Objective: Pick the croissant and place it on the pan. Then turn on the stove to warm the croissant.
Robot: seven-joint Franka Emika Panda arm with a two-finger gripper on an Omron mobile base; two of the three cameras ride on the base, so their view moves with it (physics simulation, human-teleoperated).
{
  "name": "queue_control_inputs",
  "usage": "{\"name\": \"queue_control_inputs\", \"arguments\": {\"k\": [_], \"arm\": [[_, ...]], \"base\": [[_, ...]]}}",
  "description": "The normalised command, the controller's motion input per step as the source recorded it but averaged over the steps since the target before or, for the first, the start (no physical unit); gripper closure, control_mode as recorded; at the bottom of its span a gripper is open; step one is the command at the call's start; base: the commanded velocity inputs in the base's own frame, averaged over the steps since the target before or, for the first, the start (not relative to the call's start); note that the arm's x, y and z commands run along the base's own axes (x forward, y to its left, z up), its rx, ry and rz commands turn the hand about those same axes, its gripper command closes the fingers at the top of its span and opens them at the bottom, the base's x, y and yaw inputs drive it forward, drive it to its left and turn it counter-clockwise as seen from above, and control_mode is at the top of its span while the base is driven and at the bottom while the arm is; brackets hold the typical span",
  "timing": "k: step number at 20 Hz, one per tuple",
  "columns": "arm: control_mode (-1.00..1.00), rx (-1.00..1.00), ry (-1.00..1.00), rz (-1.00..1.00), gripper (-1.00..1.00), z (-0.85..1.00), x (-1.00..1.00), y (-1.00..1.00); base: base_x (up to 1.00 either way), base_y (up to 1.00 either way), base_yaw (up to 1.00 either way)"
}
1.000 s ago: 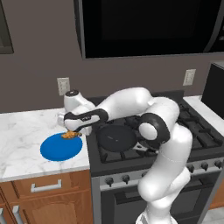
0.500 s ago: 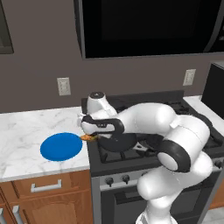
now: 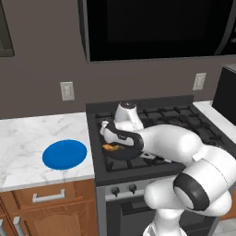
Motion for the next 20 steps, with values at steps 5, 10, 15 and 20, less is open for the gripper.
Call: {"name": "queue_control_inputs", "arguments": {"k": [5,10,15,20], "arm": [[-1.0,0.01,0.05,0.0,1.0,0.0,0.19,-0.31],[-1.0,0.0,0.08,0.0,1.0,0.0,0.35,-0.17],[-1.0,0.0,0.07,0.0,1.0,-0.05,0.33,-0.08],[-1.0,0.0,0.06,0.0,1.0,-0.23,0.25,0.0]], "base": [[0.0,0.0,0.0],[0.0,0.0,0.0],[0.0,0.0,0.0],[0.0,0.0,0.0]]}}
